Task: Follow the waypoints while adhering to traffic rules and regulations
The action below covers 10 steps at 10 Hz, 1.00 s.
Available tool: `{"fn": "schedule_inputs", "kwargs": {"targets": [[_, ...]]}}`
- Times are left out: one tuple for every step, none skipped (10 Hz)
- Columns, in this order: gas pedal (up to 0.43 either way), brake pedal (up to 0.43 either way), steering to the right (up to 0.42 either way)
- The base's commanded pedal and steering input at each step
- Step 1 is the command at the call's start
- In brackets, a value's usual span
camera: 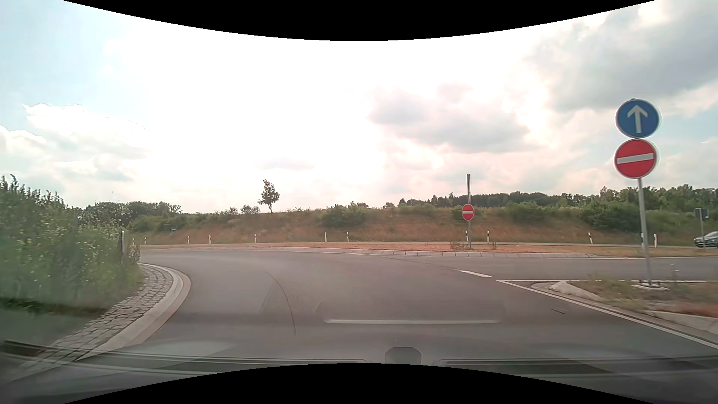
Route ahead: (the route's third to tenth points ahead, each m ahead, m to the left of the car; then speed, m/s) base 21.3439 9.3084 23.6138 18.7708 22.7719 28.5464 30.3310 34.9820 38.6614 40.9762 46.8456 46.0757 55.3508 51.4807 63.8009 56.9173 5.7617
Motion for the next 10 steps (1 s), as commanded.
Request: {"fn": "schedule_inputs", "kwargs": {"targets": [[0.118,0.0,-0.133],[0.118,0.0,-0.151],[0.118,0.0,-0.17],[0.118,0.0,-0.191],[0.118,0.0,-0.202],[0.13,0.0,-0.203],[0.13,0.0,-0.202],[0.13,0.0,-0.202],[0.13,0.0,-0.203],[0.13,0.0,-0.206]]}}
